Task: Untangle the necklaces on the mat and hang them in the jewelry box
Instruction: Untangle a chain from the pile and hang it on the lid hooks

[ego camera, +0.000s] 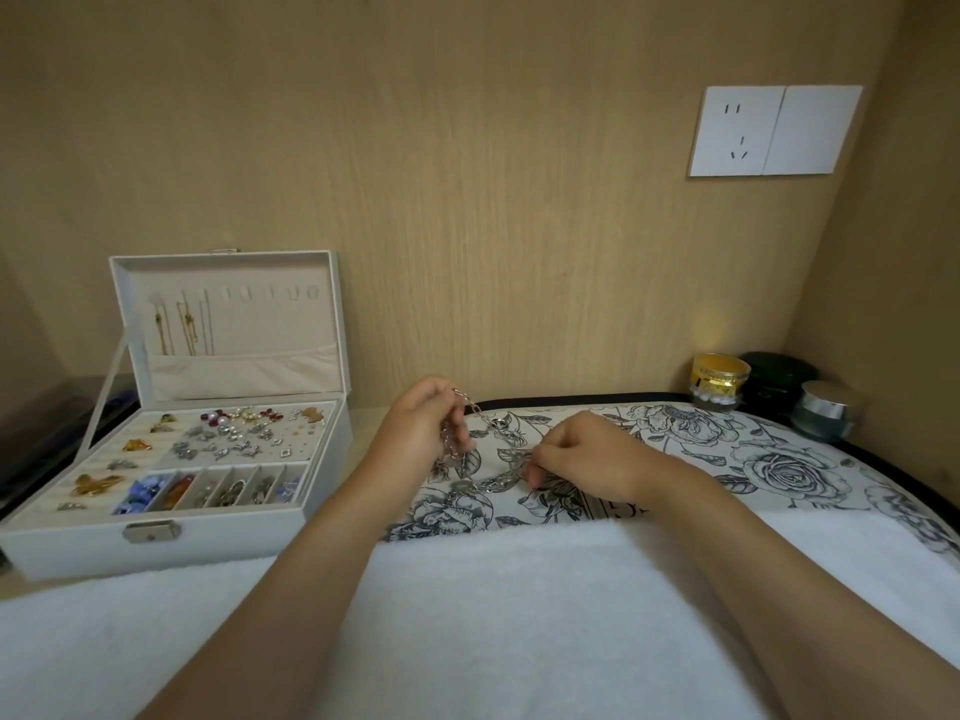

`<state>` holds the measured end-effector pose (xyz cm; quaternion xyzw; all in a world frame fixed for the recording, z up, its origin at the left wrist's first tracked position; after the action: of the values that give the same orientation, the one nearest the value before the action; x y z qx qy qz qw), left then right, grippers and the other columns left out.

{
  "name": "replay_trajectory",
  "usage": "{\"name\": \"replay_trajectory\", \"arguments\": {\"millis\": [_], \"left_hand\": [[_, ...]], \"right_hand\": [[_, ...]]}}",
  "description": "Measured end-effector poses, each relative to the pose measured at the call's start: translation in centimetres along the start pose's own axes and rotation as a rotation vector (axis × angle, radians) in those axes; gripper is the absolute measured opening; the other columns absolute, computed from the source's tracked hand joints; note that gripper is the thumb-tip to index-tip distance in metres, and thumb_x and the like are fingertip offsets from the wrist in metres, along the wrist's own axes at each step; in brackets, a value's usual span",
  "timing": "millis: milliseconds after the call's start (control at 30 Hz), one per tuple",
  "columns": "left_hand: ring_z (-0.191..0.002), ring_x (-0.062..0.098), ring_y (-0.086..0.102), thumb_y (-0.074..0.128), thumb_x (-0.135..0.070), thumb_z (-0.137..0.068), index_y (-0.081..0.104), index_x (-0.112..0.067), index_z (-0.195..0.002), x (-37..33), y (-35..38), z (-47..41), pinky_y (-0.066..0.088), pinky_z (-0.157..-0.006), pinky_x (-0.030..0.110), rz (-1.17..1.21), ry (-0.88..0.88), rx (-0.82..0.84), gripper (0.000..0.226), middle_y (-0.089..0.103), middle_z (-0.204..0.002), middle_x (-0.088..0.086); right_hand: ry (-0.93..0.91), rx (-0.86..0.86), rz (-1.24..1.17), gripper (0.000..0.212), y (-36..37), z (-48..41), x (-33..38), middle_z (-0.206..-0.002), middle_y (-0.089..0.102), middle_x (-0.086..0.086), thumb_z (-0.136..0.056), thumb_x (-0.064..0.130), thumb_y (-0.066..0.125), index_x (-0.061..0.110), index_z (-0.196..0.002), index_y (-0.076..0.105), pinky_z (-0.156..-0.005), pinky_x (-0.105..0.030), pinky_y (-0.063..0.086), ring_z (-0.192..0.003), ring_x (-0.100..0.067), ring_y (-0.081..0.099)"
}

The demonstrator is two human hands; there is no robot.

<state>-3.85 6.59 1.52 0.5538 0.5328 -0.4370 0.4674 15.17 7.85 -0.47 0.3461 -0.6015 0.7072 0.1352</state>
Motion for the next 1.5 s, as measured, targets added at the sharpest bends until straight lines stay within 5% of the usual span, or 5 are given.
{"name": "replay_trajectory", "arguments": {"millis": [133,333,867,1233,1500], "left_hand": [[-0.045,0.011,0.027,0.032,-0.011,-0.097,0.038,-0.015,-0.072,-0.2,-0.4,0.3,0.024,-0.045,0.023,0.395,-0.121,-0.035,0.027,0.033,-0.054,-0.004],[-0.044,0.013,0.043,0.065,-0.027,-0.091,0.049,-0.02,-0.064,-0.3,-1.5,0.6,0.035,-0.05,0.024,-0.448,-0.073,-0.011,0.032,0.046,-0.047,-0.008],[-0.089,0.013,0.059,0.042,0.004,-0.095,0.067,-0.031,-0.1,2.8,-0.1,0.6,0.048,-0.073,0.022,-0.945,0.14,0.137,0.043,0.061,-0.098,-0.003],[-0.059,-0.007,0.056,0.072,-0.017,-0.088,0.077,-0.031,-0.089,0.8,2.4,1.8,0.043,-0.058,0.008,-0.532,0.225,0.058,0.015,0.066,-0.064,-0.023],[-0.074,0.002,0.062,0.06,-0.02,-0.096,0.071,-0.021,-0.088,0.5,1.5,1.5,0.043,-0.065,0.01,-0.731,0.315,-0.042,0.014,0.07,-0.081,-0.01]], "right_hand": [[0.021,-0.044,0.024,0.033,-0.7,0.5,0.0,-0.069,0.072,0.022,-0.092,0.02,0.055,0.027,-0.067,0.076,-0.066,-0.011,0.046,-0.069,0.01,0.063],[0.038,-0.142,0.069,0.031,-1.4,0.3,-0.8,-0.08,0.076,0.011,-0.093,0.023,0.05,0.02,-0.075,0.075,-0.083,-0.032,0.055,-0.08,-0.003,0.068],[-0.079,-0.226,-0.324,0.025,-2.1,0.8,0.6,-0.078,0.077,0.003,-0.089,0.003,0.059,0.019,-0.077,0.076,-0.075,-0.021,0.05,-0.077,-0.006,0.069],[-0.151,-0.153,-0.341,0.023,-2.0,1.3,1.5,-0.078,0.076,0.003,-0.092,0.003,0.058,0.012,-0.085,0.077,-0.07,-0.012,0.048,-0.076,-0.001,0.07],[-0.113,-0.155,-0.077,0.02,-1.3,0.8,1.0,-0.084,0.074,0.023,-0.087,0.015,0.061,0.022,-0.079,0.078,-0.09,-0.04,0.057,-0.088,-0.011,0.071]]}}
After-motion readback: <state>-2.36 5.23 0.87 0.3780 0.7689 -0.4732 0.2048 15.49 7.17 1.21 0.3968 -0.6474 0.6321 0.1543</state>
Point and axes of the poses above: each hand's wrist, its own z-axis away from the middle knuckle, its own y-axis out of the palm, x = y × z, the point moved 5 cm from there along -z, towards the middle knuckle
